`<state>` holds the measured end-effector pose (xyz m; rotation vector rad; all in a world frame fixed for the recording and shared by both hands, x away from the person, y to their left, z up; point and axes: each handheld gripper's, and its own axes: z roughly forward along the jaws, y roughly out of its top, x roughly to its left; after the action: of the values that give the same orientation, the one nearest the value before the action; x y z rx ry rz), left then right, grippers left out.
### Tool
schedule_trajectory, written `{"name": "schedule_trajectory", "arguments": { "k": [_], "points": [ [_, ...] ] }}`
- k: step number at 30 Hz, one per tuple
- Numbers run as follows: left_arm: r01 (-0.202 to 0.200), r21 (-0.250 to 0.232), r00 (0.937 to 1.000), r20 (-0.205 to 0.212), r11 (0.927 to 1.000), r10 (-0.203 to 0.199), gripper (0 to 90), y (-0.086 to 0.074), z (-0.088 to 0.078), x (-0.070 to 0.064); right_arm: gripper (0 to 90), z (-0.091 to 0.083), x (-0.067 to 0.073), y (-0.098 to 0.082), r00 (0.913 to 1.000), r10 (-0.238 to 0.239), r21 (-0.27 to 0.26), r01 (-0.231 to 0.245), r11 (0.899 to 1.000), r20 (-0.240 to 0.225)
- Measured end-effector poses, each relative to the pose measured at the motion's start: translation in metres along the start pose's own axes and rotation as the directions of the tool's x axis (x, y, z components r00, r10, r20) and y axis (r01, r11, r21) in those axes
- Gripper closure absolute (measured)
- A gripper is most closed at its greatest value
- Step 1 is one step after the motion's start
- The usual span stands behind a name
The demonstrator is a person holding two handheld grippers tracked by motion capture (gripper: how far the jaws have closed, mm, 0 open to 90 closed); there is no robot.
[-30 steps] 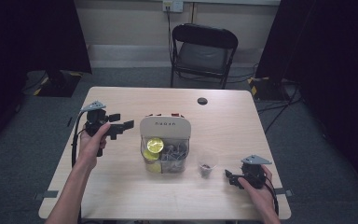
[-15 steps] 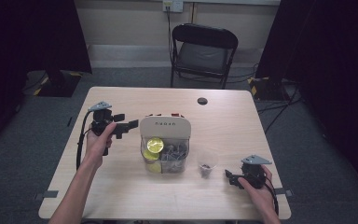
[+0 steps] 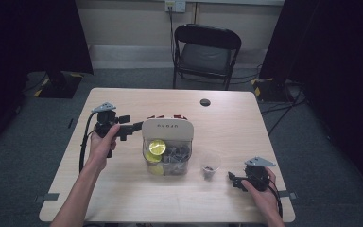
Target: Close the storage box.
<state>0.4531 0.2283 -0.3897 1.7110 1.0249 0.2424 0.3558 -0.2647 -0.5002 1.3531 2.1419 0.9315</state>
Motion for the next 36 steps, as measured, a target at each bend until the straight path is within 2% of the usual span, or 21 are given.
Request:
{"name": "schedule_trajectory", "arguments": {
  "k": [3,12,21,36],
  "points": [
    [-0.003,0.002,1.0,-0.006,1.0,0.003,22.2,0.0006,-0.0016,-0.0018,13.6,-0.0003,0.0003,-0.0002,1.0,0.003,0.001,-0.003,1.0,0.002],
    [-0.008,-0.006,0.9997,0.021,0.9999,0.008,22.2,0.0033,-0.0053,-0.0046,13.6,-0.0001,0.0001,-0.0002,1.0,0.0,-0.001,0.0,1.0,0.002],
    [-0.003,-0.01,0.9996,0.028,1.0,0.003,21.2,0.0043,-0.0055,-0.0061,13.6,-0.0001,0.0,-0.0001,1.0,0.0,-0.001,0.0,1.0,0.001],
    [-0.006,-0.001,0.9997,0.025,1.0,0.006,20.9,0.0046,-0.0068,-0.0092,13.5,0.0001,-0.0004,0.0,1.0,-0.005,-0.001,0.005,1.0,-0.003]
  ]
}}
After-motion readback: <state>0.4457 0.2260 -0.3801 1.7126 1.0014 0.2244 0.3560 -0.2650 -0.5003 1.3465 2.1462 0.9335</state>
